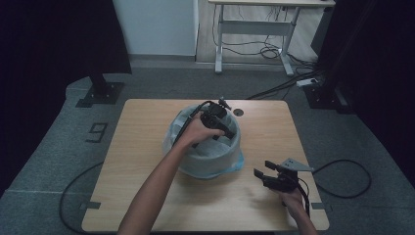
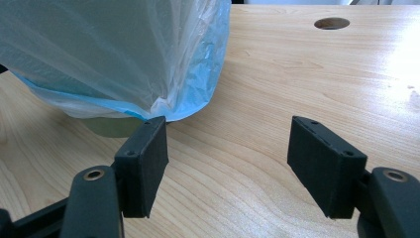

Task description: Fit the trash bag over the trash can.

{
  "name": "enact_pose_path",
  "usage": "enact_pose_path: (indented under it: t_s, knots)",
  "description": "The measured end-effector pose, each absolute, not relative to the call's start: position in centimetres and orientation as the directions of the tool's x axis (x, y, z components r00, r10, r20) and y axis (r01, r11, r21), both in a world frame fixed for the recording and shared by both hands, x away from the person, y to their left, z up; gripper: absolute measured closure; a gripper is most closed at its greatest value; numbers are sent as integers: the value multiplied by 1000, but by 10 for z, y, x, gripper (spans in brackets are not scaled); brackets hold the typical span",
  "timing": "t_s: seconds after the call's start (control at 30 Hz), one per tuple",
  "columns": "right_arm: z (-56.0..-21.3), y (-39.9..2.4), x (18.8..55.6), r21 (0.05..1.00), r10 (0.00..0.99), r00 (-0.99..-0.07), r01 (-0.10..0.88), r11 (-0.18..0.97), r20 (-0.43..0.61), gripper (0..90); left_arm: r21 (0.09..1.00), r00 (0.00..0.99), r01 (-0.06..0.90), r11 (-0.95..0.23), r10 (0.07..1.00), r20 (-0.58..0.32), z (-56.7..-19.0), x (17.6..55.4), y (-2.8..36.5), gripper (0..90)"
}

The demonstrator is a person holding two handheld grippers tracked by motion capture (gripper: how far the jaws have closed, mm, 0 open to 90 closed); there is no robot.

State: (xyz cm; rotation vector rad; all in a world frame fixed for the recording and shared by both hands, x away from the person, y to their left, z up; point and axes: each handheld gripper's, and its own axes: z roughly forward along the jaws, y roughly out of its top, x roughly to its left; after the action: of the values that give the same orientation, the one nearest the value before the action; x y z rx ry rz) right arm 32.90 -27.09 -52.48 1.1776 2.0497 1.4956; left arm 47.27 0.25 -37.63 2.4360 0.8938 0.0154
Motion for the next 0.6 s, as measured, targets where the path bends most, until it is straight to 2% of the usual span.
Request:
enact_pose_path:
  t_s: [0.17, 0.3, 0.6]
  knots:
    - [-525, -271, 329, 903, 779, -598, 417, 101, 189, 311, 485, 776, 602, -635, 607, -169, -379, 474, 2, 323]
    - [-524, -273, 329, 903, 781, -594, 419, 94, 194, 311, 520, 783, 591, -616, 593, -187, -369, 470, 8, 312]
    - [-524, -278, 330, 903, 788, -583, 421, 85, 198, 311, 589, 782, 567, -577, 601, -165, -340, 448, 45, 305]
